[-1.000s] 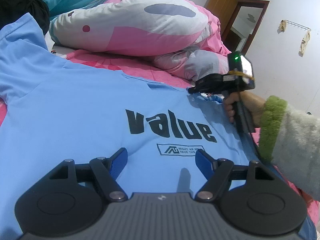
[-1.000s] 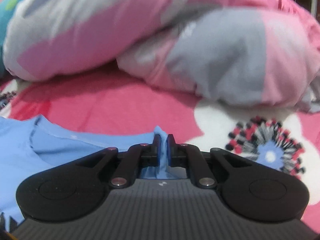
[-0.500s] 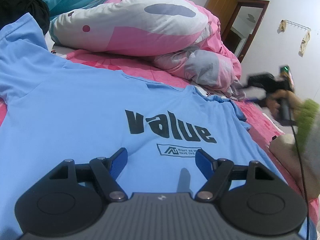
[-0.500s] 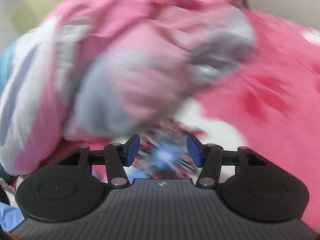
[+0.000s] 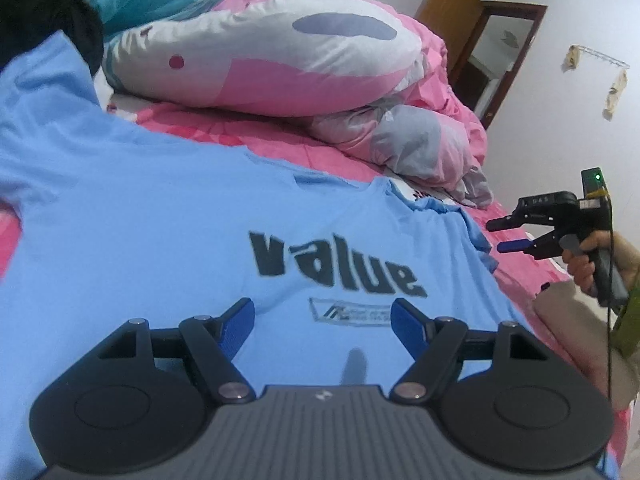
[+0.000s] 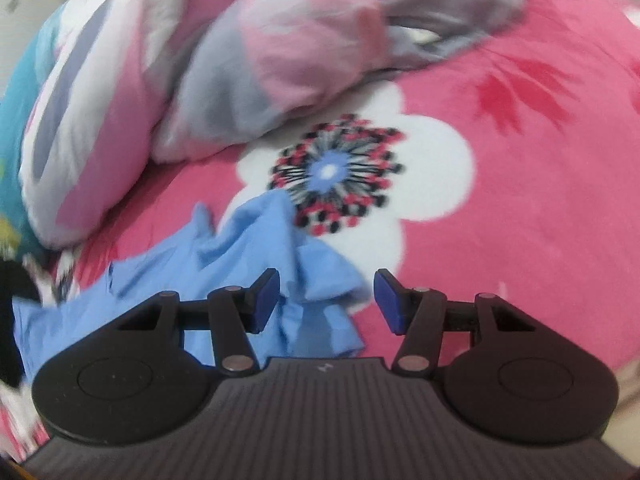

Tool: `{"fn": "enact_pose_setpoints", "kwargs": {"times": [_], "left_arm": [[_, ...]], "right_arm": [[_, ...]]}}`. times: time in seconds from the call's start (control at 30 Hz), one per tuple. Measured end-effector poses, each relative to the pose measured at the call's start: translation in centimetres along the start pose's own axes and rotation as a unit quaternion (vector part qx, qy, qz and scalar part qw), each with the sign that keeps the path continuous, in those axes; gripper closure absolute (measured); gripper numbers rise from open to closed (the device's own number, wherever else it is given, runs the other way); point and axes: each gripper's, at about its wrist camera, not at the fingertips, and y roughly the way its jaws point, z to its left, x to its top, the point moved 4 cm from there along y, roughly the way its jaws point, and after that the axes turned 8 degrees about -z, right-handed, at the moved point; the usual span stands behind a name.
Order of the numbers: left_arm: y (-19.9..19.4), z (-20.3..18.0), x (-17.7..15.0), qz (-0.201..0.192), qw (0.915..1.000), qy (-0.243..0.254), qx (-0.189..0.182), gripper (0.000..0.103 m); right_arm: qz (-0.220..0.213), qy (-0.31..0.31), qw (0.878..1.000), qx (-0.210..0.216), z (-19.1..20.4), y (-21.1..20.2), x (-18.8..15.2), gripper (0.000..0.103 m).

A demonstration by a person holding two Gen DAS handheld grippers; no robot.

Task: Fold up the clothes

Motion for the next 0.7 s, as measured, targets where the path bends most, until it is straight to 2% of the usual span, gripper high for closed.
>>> {"fn": "enact_pose_setpoints", "kwargs": {"times": [0.1,0.17,0.2,0.23,0.33,0.4,0.5,0.63,0.7], "left_arm": [[-0.3,-3.1,1.7,0.006,0.9996,0.025,-0.008,0.027],[0.2,-5.7,2.6,0.006,0.9983,0.057,-0.013,0.026],[0.7,-7.0,2.9,0.006,0.9972,0.074,-0.014,0.026],[1.5,-8.3,3.1,0.012,0.9958,0.089,-0.016,0.026],[4.9,-11.9,2.8,0.039,0.99,0.132,-0.03,0.026],[7.6,-14.0,2.1,0.062,0.984,0.163,-0.035,0.026],[11.3,-16.4,0.5,0.09,0.9724,0.212,-0.037,0.026],[14.5,-17.3,-1.3,0.103,0.9618,0.252,-0.029,0.027],[15.3,-17.1,-1.9,0.105,0.9609,0.255,-0.025,0.027]], "right_arm": [[0.01,-0.079,0.997,0.009,1.5,1.1,0.2,0.052],[0.028,-0.116,0.993,0.009,2.0,2.3,-0.1,0.06],[0.031,-0.128,0.991,0.004,1.9,2.5,-0.1,0.082],[0.025,-0.131,0.991,-0.004,1.5,2.6,0.3,0.099],[-0.013,-0.111,0.994,-0.014,-0.1,2.1,1.8,0.1],[-0.049,-0.071,0.996,-0.006,-1.7,1.3,2.9,0.1],[-0.073,-0.002,0.997,0.006,-4.2,0.9,3.8,0.1],[-0.098,0.05,0.994,0.002,-6.9,1.2,4.5,0.1],[-0.115,0.056,0.992,0.007,-7.4,1.3,4.8,0.099]]}}
